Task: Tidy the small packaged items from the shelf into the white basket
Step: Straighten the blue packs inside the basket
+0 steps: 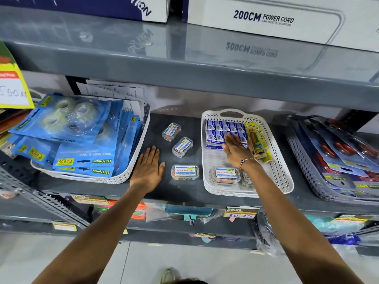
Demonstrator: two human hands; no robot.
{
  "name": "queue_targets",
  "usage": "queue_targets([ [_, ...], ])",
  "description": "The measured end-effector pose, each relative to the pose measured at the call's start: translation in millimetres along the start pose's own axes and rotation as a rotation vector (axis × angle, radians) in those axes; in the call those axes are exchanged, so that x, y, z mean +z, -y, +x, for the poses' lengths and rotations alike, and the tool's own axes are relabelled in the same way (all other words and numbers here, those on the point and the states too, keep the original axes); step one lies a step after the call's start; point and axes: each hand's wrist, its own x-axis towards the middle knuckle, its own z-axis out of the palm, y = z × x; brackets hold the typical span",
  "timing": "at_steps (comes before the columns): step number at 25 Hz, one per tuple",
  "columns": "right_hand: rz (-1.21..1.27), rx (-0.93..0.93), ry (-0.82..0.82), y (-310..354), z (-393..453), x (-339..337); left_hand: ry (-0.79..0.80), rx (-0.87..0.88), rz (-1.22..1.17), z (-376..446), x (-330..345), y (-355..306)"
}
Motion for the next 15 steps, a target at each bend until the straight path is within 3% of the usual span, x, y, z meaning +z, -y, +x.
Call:
queue_targets([
  [11, 0.015, 0.089, -0.024, 17.3, 0.9, -0.7, -0.005, 0.014, -0.028, -0.2, 0.9, 3.4],
  [15, -0.010, 0.003, -0.025, 30.3, -2.2, 0.9, 0.000, 0.020, -0.033, -1.1, 0.4, 3.0],
])
